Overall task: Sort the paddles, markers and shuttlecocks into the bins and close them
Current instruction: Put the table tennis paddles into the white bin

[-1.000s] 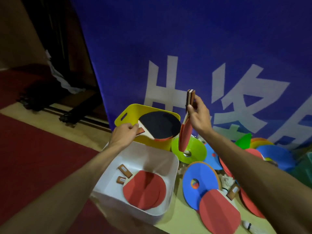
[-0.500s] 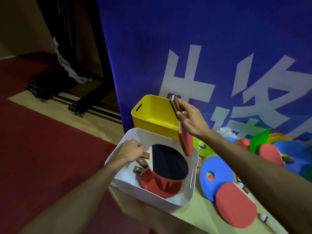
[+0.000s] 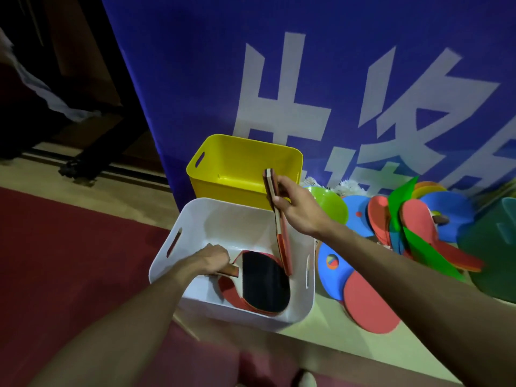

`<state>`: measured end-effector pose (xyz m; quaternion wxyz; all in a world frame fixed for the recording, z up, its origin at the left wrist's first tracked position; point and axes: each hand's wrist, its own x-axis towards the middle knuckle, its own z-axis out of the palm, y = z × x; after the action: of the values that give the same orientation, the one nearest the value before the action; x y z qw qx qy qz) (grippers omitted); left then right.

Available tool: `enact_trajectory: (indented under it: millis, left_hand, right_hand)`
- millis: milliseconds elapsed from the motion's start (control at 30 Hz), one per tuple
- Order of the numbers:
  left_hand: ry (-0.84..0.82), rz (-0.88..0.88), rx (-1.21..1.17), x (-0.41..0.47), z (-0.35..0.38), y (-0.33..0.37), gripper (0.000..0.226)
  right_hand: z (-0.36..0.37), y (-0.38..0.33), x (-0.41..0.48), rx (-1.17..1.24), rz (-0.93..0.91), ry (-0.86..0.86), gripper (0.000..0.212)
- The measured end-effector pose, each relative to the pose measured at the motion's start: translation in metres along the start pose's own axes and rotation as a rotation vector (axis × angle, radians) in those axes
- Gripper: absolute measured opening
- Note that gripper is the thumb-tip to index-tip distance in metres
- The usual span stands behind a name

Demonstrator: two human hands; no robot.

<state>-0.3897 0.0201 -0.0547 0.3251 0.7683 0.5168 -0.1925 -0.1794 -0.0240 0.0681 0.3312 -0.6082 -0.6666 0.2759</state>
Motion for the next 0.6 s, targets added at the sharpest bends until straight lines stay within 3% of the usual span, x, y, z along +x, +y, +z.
enact_trajectory:
  millis: [133,300,433,533,600]
  left_hand:
    - [-0.039,0.017,-0.039,0.011,0.009,-0.011,0.066]
    - [0.023,-0.01,-0.232,0.002,0.004,-0.024,0.042]
    - [0.221,-0.177,-0.403,-0.016,-0.007,-0.025,0.028]
    - [0.354,-0.178,-0.551,-0.026,-0.016,-0.029,0.032]
    - [0.438,-0.166,-0.678,-0.032,-0.021,-0.032,0.033]
  right_hand:
    - [0.009,0.007,-0.005,0.027,0.028,-0.033,0.035]
    - [0.026,0.014,-0.005,-0.024,0.02,-0.116,0.037]
    - [0.043,0.015,0.0,-0.137,-0.034,-0.231,0.027]
    - [0.061,0.016,0.006,-0.201,-0.103,-0.312,0.014]
    - [0.076,0.02,0.01,-0.239,-0.096,-0.356,0.016]
